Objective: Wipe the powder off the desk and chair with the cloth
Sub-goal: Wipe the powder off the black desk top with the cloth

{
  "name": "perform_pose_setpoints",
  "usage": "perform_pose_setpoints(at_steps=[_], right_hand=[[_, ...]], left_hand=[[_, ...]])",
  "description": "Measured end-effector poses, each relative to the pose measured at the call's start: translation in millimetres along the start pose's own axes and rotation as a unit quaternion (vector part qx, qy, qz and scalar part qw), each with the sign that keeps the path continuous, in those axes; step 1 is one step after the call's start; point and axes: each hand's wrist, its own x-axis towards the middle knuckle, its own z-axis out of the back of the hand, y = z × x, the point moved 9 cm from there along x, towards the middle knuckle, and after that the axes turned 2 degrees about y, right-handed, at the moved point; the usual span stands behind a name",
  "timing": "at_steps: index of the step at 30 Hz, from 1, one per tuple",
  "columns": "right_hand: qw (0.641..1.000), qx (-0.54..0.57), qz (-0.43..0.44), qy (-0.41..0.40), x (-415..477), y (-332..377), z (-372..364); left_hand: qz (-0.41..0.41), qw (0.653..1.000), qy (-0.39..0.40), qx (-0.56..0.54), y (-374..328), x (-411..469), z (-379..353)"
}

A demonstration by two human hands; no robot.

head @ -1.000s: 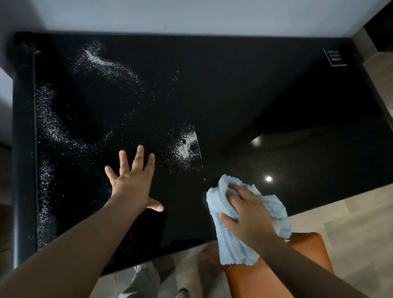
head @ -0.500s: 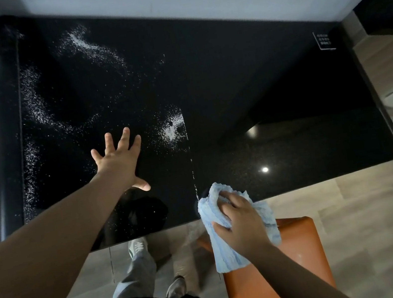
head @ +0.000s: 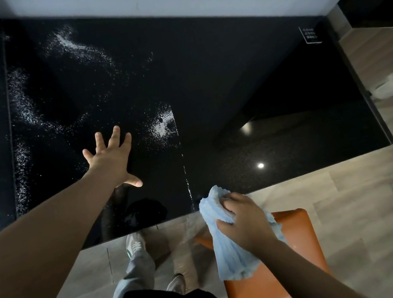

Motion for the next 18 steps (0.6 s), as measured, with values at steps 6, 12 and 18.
perform_pose_setpoints(at_steps=[6, 12, 18], right_hand=[[0.996, 0.031, -0.005, -0.082, 37, 9, 57], [0.989, 0.055, -0.002, -0.138, 104, 43, 104], [0.986, 0.080, 0.029, -0.142, 160, 78, 134]], left_hand=[[-0.003, 1.000, 0.006, -0.002, 2, -4, -3], [-0.028, 0.998, 0.023, -0.053, 5, -3, 14], [-0.064, 0.992, 0.017, -0.111, 13, -6, 27]])
